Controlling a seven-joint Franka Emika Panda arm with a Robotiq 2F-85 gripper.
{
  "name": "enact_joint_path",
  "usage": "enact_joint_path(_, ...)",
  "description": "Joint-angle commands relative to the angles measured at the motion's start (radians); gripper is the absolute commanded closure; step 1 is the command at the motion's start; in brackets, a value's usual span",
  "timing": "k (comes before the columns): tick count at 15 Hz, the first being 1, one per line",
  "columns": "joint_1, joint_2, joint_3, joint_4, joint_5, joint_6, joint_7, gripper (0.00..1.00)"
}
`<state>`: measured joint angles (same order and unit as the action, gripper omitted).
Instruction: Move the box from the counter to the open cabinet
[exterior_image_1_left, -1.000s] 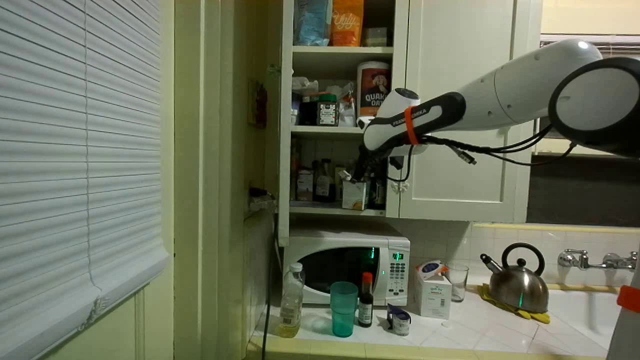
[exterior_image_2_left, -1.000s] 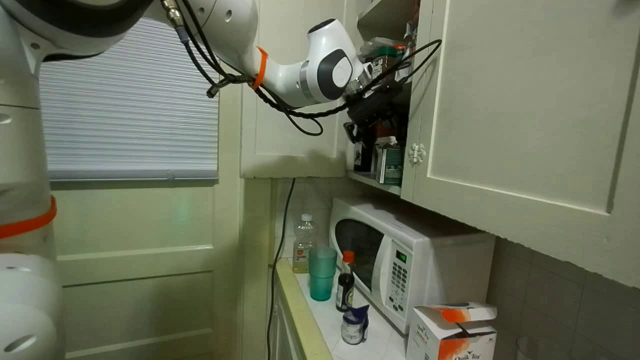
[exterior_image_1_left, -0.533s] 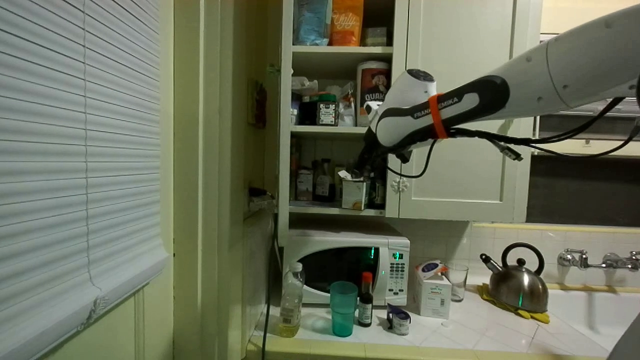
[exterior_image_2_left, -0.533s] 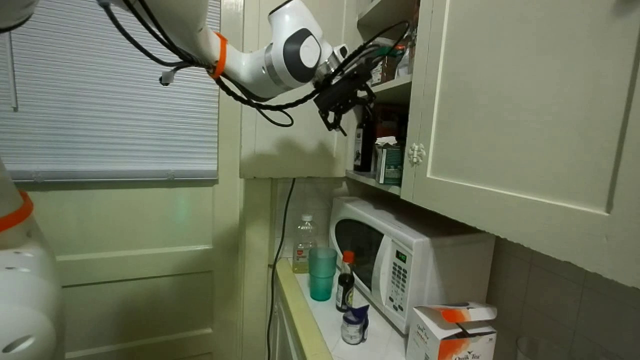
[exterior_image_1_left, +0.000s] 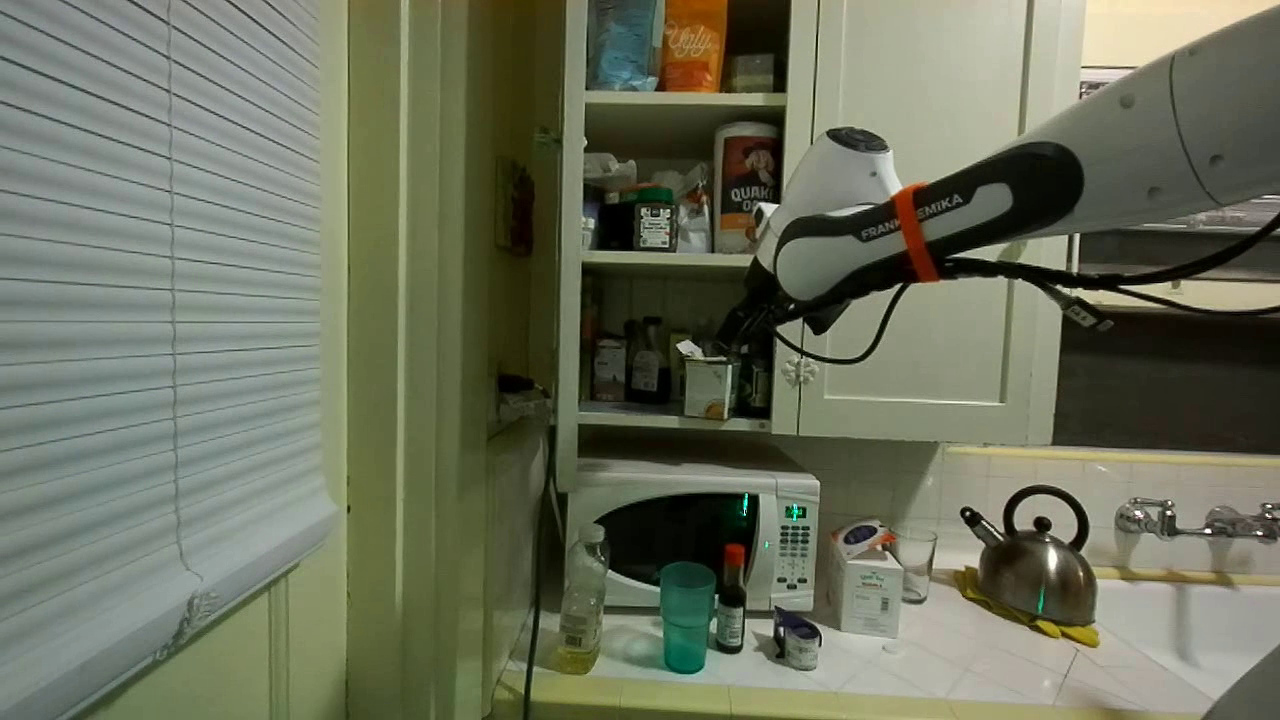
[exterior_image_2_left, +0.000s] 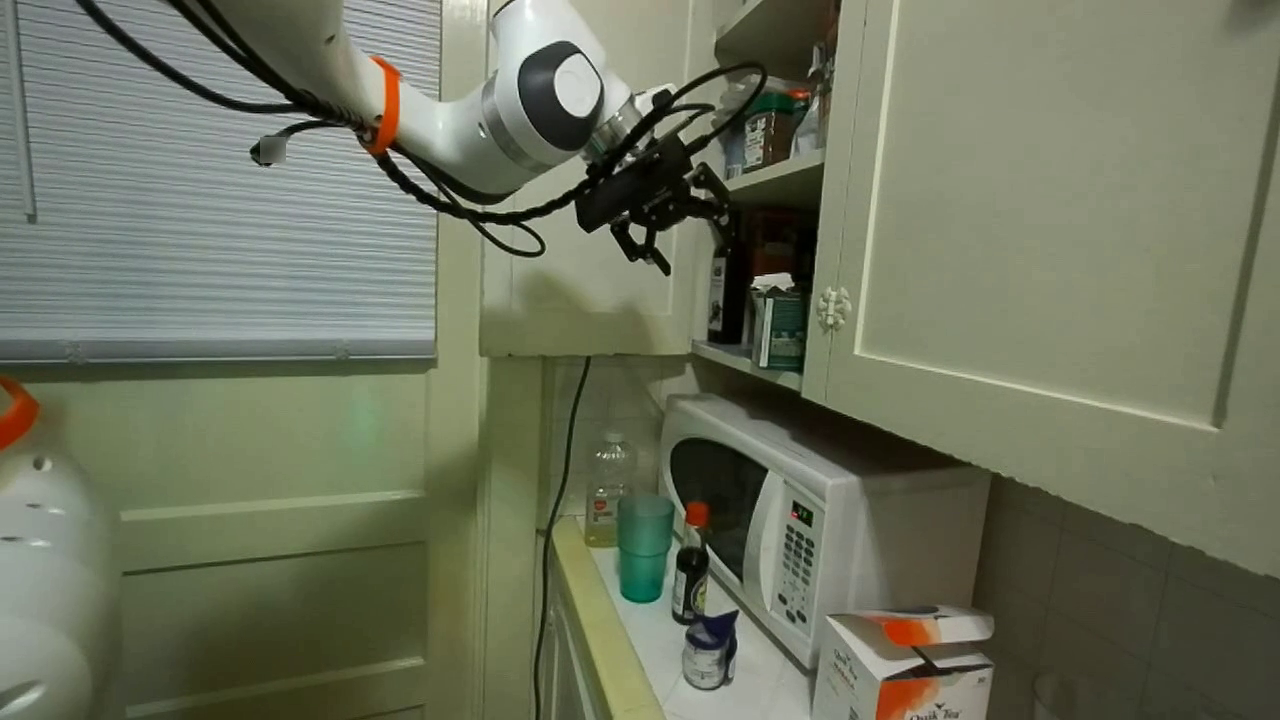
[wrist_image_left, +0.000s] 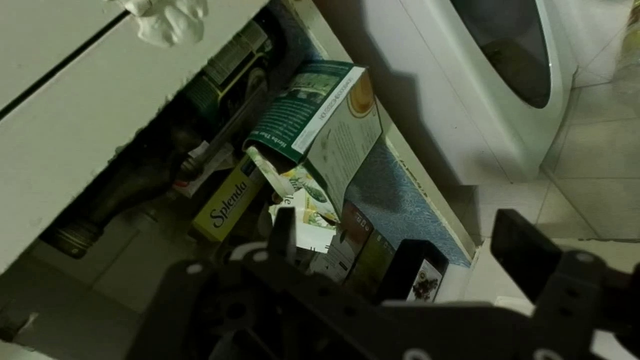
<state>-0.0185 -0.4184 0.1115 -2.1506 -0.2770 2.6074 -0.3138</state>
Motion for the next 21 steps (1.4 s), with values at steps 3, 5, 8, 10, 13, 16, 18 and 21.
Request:
enact_joint_path(3, 0.004, 0.015, -0.01, 0.015, -0.038, -0.043, 0.035, 0.0)
enact_joint_path(5, 0.023, 0.026, -0.018, 0.017, -0.004, -0.078, 0.037, 0.0)
enact_joint_path(8, 0.009, 0.068, -0.02, 0.02, 0.004, -0.061, 0.12, 0.02)
enact_joint_path(10, -0.015, 0.1, -0.011, 0.026, -0.026, -0.044, 0.188, 0.27)
enact_joint_path(13, -0.043, 0.161, -0.006, 0.037, -0.065, 0.009, 0.283, 0.48)
enact_joint_path(16, -0.042, 0.229, -0.004, 0.061, -0.059, 0.066, 0.364, 0.71)
enact_joint_path(18, -0.04, 0.274, 0.002, 0.085, -0.071, 0.109, 0.418, 0.86)
enact_joint_path(21, -0.078, 0.33, 0.032, 0.124, -0.183, 0.156, 0.557, 1.0)
